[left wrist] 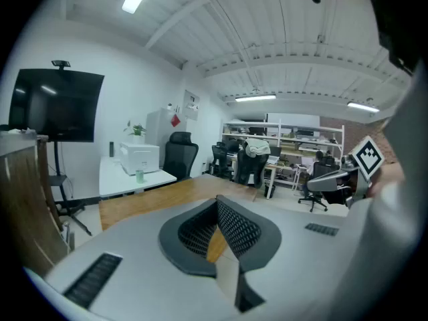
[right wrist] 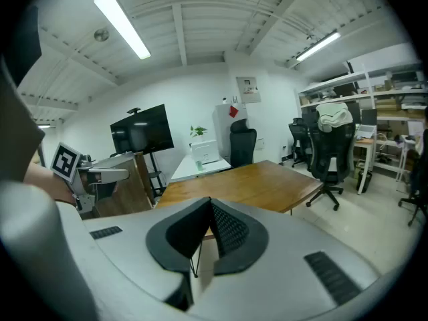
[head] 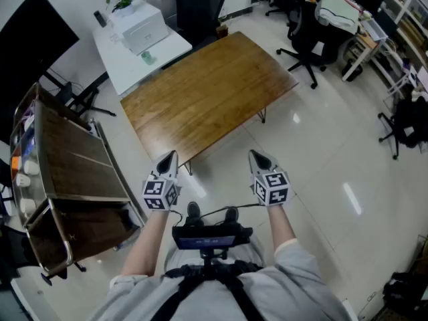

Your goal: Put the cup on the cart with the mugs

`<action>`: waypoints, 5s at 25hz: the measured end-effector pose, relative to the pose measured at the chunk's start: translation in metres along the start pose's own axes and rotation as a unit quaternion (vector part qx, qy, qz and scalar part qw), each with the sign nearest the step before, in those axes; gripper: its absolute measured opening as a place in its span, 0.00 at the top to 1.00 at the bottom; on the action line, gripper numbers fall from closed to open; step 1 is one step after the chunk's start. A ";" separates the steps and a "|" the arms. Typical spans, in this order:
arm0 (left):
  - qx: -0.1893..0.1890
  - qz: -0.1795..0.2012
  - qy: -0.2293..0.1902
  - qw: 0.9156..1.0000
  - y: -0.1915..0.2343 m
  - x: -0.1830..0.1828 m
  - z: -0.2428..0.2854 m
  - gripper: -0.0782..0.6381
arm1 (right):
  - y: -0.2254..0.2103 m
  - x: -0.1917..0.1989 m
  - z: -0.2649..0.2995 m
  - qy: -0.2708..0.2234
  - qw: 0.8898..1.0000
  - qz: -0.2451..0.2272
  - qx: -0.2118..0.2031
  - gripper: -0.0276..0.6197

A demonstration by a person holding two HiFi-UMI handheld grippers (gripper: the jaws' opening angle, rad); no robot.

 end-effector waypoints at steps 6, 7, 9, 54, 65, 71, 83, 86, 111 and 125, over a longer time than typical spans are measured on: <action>-0.054 0.007 -0.020 0.998 0.036 -0.005 -0.028 0.89 | 0.026 0.001 0.030 -0.002 0.999 -0.018 -0.031 0.95; -0.065 0.004 -0.020 0.998 0.045 -0.002 -0.036 0.88 | 0.034 0.002 0.036 0.000 0.999 -0.023 -0.039 0.95; -0.091 -0.005 -0.022 0.996 0.064 0.001 -0.053 0.89 | 0.053 0.002 0.050 0.004 0.998 -0.026 -0.060 0.95; -0.172 -0.013 -0.050 0.984 0.411 -0.065 -0.049 0.88 | 0.322 -0.104 0.396 0.001 0.976 -0.075 -0.207 0.95; -0.134 -0.007 -0.041 0.990 0.483 -0.086 -0.019 0.88 | 0.348 -0.115 0.460 -0.002 0.984 -0.065 -0.167 0.95; -0.089 -0.005 -0.045 0.995 0.527 -0.092 0.006 0.88 | 0.358 -0.118 0.503 -0.002 0.990 -0.071 -0.123 0.95; 0.012 -0.003 -0.019 1.000 0.573 -0.101 0.107 0.88 | 0.319 -0.142 0.588 0.002 0.998 -0.057 -0.002 0.94; 0.023 0.001 -0.005 1.000 0.575 -0.104 0.141 0.89 | 0.294 -0.139 0.621 0.016 0.998 -0.054 0.012 0.83; 0.096 0.010 0.058 0.994 0.584 -0.095 0.397 0.89 | 0.122 -0.135 0.880 0.086 0.993 -0.038 0.069 0.24; 0.101 0.006 0.076 0.992 0.589 -0.078 0.436 0.89 | 0.105 -0.132 0.932 0.077 0.994 -0.046 0.069 0.42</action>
Point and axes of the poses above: the fingertips, and each gripper's own axes: z forward along the fingers, y to its left, x out of its underside, the point moved 8 cm from there along -z, backward along the fingers, and after that the axes turned 4 degrees about -y, right-handed, at the moved point
